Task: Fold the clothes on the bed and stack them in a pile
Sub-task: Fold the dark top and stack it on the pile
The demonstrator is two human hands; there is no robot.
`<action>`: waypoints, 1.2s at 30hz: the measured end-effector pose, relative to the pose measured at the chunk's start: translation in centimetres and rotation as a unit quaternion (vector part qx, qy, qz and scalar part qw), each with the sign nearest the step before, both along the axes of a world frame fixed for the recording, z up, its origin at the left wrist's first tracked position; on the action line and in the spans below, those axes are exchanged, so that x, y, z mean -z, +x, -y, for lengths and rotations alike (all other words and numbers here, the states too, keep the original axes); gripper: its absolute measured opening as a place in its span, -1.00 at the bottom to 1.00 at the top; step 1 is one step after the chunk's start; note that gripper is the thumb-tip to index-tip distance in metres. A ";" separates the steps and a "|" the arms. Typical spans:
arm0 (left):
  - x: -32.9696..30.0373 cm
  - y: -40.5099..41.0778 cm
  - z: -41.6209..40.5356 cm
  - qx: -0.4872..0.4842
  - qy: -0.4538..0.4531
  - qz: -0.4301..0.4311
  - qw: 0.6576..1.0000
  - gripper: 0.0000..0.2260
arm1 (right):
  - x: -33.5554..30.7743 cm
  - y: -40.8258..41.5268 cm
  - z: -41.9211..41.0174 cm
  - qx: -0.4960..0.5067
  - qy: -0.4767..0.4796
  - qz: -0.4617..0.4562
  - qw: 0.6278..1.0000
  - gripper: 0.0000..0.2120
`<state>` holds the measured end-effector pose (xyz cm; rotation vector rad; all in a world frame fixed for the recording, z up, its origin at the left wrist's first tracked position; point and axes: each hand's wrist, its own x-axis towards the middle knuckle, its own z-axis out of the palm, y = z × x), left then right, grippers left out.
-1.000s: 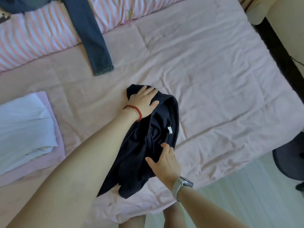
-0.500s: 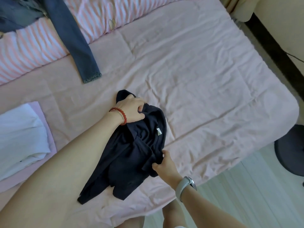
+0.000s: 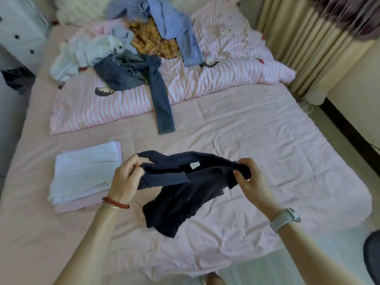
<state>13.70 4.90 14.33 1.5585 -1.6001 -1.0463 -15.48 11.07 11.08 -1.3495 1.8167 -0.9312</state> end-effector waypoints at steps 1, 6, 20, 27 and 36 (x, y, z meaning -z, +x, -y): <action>-1.1 0.8 -1.0 -0.005 -0.009 0.022 1.000 -0.86 | -1.7 0.5 -0.2 -0.011 -0.017 -0.001 1.000 -0.75; -6.8 4.3 -6.8 -0.027 -0.058 0.017 0.998 -0.80 | -9.5 3.4 -3.6 -0.032 -0.112 -0.013 0.993 -0.73; -14.7 11.2 -19.6 -0.015 -0.007 -0.031 0.999 -0.78 | -21.5 6.2 -16.2 -0.079 -0.170 -0.162 0.969 -0.86; -9.5 10.5 -22.9 0.015 0.000 0.051 0.999 -0.97 | -17.5 6.5 -17.9 -0.151 -0.050 -0.149 0.976 -0.77; -9.3 10.1 -25.0 0.090 0.029 -0.054 0.994 -0.56 | -15.5 4.1 -20.8 -0.181 0.048 -0.083 0.979 -0.77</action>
